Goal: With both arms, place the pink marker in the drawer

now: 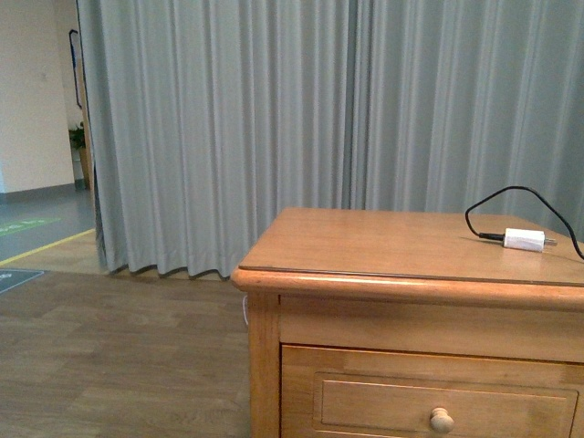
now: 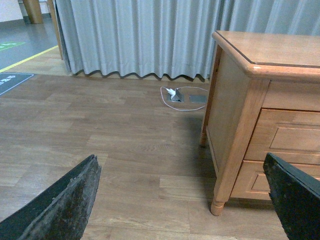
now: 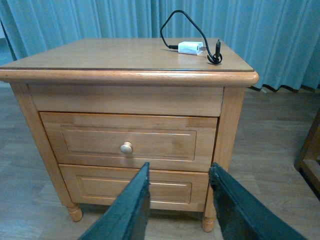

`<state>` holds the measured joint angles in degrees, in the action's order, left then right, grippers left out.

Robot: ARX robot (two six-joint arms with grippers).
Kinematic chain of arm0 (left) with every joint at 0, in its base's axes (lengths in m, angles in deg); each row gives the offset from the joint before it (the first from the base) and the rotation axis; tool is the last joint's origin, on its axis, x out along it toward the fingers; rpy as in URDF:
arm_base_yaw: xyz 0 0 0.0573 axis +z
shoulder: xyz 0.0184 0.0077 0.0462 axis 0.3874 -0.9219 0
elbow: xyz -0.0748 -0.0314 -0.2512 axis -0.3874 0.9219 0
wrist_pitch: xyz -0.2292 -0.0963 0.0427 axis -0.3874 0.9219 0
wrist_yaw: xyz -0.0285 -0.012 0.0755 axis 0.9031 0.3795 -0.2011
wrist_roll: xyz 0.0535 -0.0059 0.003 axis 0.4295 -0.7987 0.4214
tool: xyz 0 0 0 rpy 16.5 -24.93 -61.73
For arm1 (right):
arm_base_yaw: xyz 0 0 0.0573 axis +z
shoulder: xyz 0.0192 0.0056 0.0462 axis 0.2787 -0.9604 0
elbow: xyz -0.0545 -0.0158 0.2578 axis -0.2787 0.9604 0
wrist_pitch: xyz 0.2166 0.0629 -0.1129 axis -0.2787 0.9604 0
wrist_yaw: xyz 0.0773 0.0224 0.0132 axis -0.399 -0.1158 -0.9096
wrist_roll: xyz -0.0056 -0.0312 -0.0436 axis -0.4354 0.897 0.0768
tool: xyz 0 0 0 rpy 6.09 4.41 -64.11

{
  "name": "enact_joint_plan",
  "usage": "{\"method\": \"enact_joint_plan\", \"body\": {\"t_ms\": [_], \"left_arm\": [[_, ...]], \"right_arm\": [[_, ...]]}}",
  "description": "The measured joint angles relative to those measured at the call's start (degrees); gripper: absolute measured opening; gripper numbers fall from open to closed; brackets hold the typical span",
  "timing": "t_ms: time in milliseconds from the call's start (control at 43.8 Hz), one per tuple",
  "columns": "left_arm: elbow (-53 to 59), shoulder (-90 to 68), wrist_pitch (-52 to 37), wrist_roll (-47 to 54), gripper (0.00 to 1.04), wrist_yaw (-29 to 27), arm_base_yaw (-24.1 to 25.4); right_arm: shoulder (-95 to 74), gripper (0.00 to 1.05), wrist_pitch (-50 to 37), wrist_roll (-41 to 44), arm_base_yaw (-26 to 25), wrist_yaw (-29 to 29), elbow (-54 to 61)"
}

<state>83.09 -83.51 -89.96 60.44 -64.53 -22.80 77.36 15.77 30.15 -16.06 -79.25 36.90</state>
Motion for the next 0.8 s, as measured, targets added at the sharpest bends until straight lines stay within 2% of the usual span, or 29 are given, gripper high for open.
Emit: {"method": "enact_joint_plan", "body": {"t_ms": [46, 343, 799], "left_arm": [[0.0, 0.0, 0.0, 0.0, 0.99, 0.0, 0.0], [0.0, 0.0, 0.0, 0.0, 0.99, 0.0, 0.0], [0.0, 0.0, 0.0, 0.0, 0.99, 0.0, 0.0]], "right_arm": [[0.0, 0.51, 0.0, 0.0, 0.0, 0.0, 0.0], [0.0, 0.98, 0.0, -0.1, 0.0, 0.0, 0.0], [0.0, 0.96, 0.0, 0.0, 0.0, 0.0, 0.0]]}}
